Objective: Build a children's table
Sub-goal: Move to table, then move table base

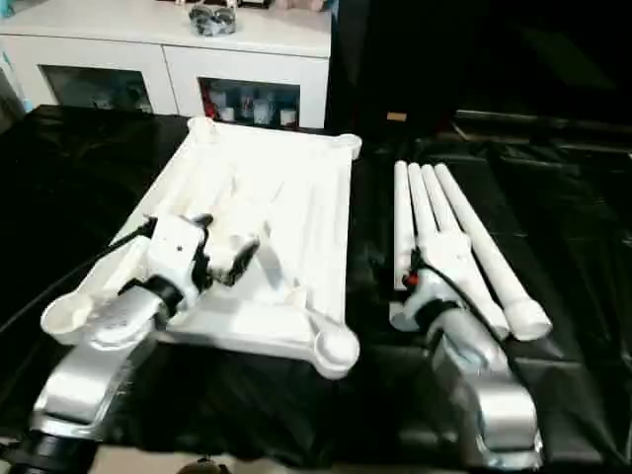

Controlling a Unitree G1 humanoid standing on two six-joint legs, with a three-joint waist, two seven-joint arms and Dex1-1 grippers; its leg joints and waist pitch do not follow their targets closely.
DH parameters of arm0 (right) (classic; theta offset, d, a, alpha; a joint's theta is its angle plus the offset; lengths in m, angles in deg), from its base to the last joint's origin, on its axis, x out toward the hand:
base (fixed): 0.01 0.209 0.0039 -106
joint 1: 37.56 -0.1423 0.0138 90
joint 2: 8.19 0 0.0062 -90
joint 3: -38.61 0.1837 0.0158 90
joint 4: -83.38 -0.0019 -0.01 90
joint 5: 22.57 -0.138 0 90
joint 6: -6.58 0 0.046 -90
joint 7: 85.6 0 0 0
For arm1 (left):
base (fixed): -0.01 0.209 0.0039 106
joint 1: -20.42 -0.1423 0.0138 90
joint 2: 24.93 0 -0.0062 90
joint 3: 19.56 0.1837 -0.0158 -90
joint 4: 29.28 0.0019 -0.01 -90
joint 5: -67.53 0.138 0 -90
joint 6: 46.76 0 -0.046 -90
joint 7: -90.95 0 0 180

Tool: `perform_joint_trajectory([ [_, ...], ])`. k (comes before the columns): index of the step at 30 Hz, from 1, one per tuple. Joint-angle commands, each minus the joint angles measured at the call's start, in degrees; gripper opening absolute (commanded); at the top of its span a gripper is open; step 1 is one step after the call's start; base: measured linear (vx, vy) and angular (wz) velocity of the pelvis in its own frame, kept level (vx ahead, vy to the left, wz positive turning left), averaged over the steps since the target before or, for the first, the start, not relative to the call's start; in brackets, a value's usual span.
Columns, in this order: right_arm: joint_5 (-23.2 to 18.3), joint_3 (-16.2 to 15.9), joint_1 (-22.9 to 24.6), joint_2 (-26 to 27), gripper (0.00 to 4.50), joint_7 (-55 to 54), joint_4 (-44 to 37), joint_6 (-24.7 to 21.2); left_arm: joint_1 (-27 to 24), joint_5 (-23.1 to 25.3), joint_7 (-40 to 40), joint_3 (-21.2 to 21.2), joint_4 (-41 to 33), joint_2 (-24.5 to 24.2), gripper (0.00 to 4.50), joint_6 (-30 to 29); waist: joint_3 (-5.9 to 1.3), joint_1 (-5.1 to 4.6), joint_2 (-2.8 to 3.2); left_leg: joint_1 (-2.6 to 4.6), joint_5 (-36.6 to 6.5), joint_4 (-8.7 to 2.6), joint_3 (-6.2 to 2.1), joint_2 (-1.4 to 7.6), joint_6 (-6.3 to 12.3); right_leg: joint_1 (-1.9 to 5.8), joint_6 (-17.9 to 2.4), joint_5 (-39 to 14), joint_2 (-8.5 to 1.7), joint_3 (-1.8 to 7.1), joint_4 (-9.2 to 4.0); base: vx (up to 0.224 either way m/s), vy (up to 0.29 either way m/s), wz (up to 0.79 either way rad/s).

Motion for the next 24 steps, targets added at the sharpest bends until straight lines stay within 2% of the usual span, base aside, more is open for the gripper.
perform_joint_trajectory([
  [1, -2.46, -0.46, -1.54, -4.38, 4.41, 8.37, -0.23, -1.87, 0.13, -1.88, 9.42, 3.72, -1.85, -3.14, 4.47, 0.49, -2.07, 0.11, 0.21, 1.42, -24.06, -4.45, -0.09, 2.23, -0.95, 0.49, -5.48, -18.09, -3.80, 2.45, -6.46, -0.018, 0.055, -0.01],
  [2, -2.46, -0.46, -1.54, -4.38, 4.41, 8.37, -0.23, -1.87, 0.13, -1.88, 9.42, 3.72, -1.85, -3.14, 4.47, 0.49, -2.26, 0.38, 0.17, 1.31, -23.41, -4.40, 0.01, 2.27, -0.78, 0.70, -5.77, -17.77, -3.99, 2.56, -6.35, -0.018, 0.055, -0.01],
  [3, -3.53, -0.46, -1.79, -6.25, 4.41, 11.34, -0.64, -2.41, 0.37, -2.36, 12.68, 4.90, -1.74, -4.67, 4.47, 1.99, -2.30, 0.43, 0.19, 1.27, -22.75, -4.43, 0.18, 2.30, -0.61, 0.64, -5.98, -16.78, -4.00, 2.67, -6.34, 0.000, 0.000, 0.00],
  [4, -4.15, -0.83, -2.25, -8.51, 4.41, 14.92, -0.93, -2.88, 0.68, -2.68, 14.96, 5.54, -1.46, -5.69, 4.47, 3.11, -2.53, 0.54, 0.29, 1.12, -20.57, -4.46, 0.32, 2.44, -0.22, 0.88, -6.51, -13.60, -4.05, 2.68, -6.07, 0.000, 0.000, 0.00],
  [5, -4.43, -1.14, -2.55, -9.95, 4.41, 17.21, -1.08, -3.14, 1.22, -3.46, 17.63, 6.16, -1.09, -6.55, 4.47, 3.38, -2.58, 0.67, 0.29, 1.21, -20.73, -4.50, 0.46, 2.48, -0.08, 0.93, -7.02, -12.60, -3.96, 2.54, -6.04, 0.000, 0.000, 0.00],
  [6, -4.51, -1.76, -2.86, -11.39, 4.42, 19.29, -0.92, -3.11, 1.96, -4.51, 20.42, 6.64, -0.68, -7.18, 4.28, 3.02, -2.56, 0.77, 0.10, 1.35, -20.84, -4.32, 0.83, 2.45, 0.00, 0.63, -7.30, -11.62, -4.00, 2.73, -5.98, 0.000, 0.000, 0.00],
  [9, -4.66, -2.31, -3.03, -12.53, 4.42, 20.81, -0.80, -3.21, 2.57, -5.46, 23.00, 7.28, -0.47, -7.86, 4.10, 2.24, -2.76, 1.10, -0.01, 1.27, -18.01, -3.98, 1.33, 2.38, 0.64, 0.84, -8.22, -8.84, -4.24, 2.85, -5.81, 0.000, 0.000, 0.00],
  [10, -5.08, -2.89, -3.10, -13.64, 4.42, 22.48, -0.82, -3.42, 3.16, -6.60, 26.34, 8.07, -0.23, -8.65, 4.06, 2.37, -2.69, 1.25, -0.28, 1.23, -16.98, -3.91, 1.54, 2.36, 1.08, 0.85, -8.29, -8.63, -4.29, 2.84, -5.88, 0.000, 0.000, 0.00],
  [11, -5.29, -3.52, -2.89, -14.79, 4.42, 24.21, -1.05, -3.41, 4.06, -6.52, 29.16, 9.67, 0.26, -9.74, 3.96, 1.64, -2.83, 1.51, -0.22, 1.18, -15.71, -3.80, 1.62, 2.42, 1.13, 0.97, -8.26, -7.95, -4.25, 2.82, -5.63, 0.000, 0.000, 0.00],
  [12, -5.45, -3.91, -2.87, -15.49, 4.42, 25.36, -1.15, -3.46, 4.74, -6.38, 31.03, 10.74, 0.69, -10.54, 3.74, 1.20, -2.92, 1.74, -0.08, 1.44, -15.14, -3.69, 1.73, 2.46, 1.26, 0.87, -8.08, -7.77, -4.16, 2.86, -5.64, 0.000, 0.000, 0.00],
  [14, -5.62, -4.64, -2.19, -16.84, 4.42, 27.28, -1.74, -3.68, 6.71, -4.74, 33.33, 13.18, 2.55, -11.38, 3.69, 0.54, -2.80, 1.71, 0.17, 1.40, -14.84, -3.66, 1.83, 2.44, 1.21, 0.78, -8.31, -6.83, -4.08, 2.95, -5.57, 0.000, 0.000, 0.00],
  [15, -5.63, -4.66, -2.17, -16.89, 4.42, 27.34, -1.77, -3.68, 6.77, -4.67, 33.37, 13.23, 2.63, -11.37, 3.62, 0.63, -2.89, 1.71, -0.01, 1.44, -14.43, -3.63, 1.85, 2.56, 1.13, 0.95, -8.61, -5.92, -4.13, 2.91, -5.42, 0.000, 0.000, 0.00],
  [16, -5.76, -5.07, -1.44, -17.97, 4.42, 28.69, -2.44, -3.82, 8.35, -3.01, 33.88, 14.35, 4.87, -11.00, 3.51, 2.23, -2.86, 1.71, 0.13, 1.37, -14.39, -3.62, 1.82, 2.50, 1.17, 0.97, -8.72, -5.93, -4.10, 2.86, -5.45, 0.000, 0.000, 0.00],
  [17, -5.77, -5.14, -1.08, -18.34, 4.42, 29.34, -2.77, -3.84, 9.14, -2.42, 34.18, 14.73, 5.98, -10.75, 3.38, 2.69, -3.00, 1.81, 0.46, 1.60, -14.78, -3.51, 1.83, 2.55, 0.90, 0.96, -8.76, -5.57, -4.01, 2.89, -5.49, 0.000, 0.000, 0.00],
  [19, -5.73, -5.19, -0.91, -18.46, 4.42, 29.54, -2.94, -3.83, 9.51, -2.09, 34.39, 14.99, 6.48, -10.70, 3.20, 2.86, -3.00, 1.78, 0.24, 1.47, -14.71, -3.57, 1.79, 2.60, 0.85, 1.18, -9.22, -4.89, -4.14, 2.87, -5.39, 0.000, 0.000, 0.00],
  [20, -5.59, -5.37, -0.43, -18.73, 4.42, 29.98, -3.43, -3.77, 10.55, -1.08, 35.05, 15.79, 7.87, -10.69, 3.11, 3.31, -3.04, 1.86, 0.98, 1.57, -14.97, -3.57, 1.70, 2.64, 0.61, 1.05, -9.48, -4.88, -4.17, 2.84, -5.26, 0.000, 0.000, 0.00],
  [21, -5.52, -5.55, 0.10, -18.94, 4.42, 30.37, -3.96, -3.73, 11.49, -0.06, 35.64, 16.54, 9.22, -10.78, 3.00, 3.83, -2.97, 1.79, 0.72, 1.70, -16.60, -3.55, 1.79, 2.54, 0.41, 1.11, -9.33, -6.23, -4.06, 2.92, -5.67, 0.000, 0.000, 0.00],
  [24, -5.52, -6.10, 1.29, -19.59, 4.42, 30.74, -5.06, -3.48, 13.76, 2.53, 36.68, 18.55, 12.66, -11.55, 2.82, 4.60, -2.97, 1.68, 1.28, 1.77, -17.64, -3.64, 1.65, 2.54, 0.23, 1.17, -9.33, -7.32, -4.09, 2.90, -5.79, 0.000, 0.000, 0.00],
])
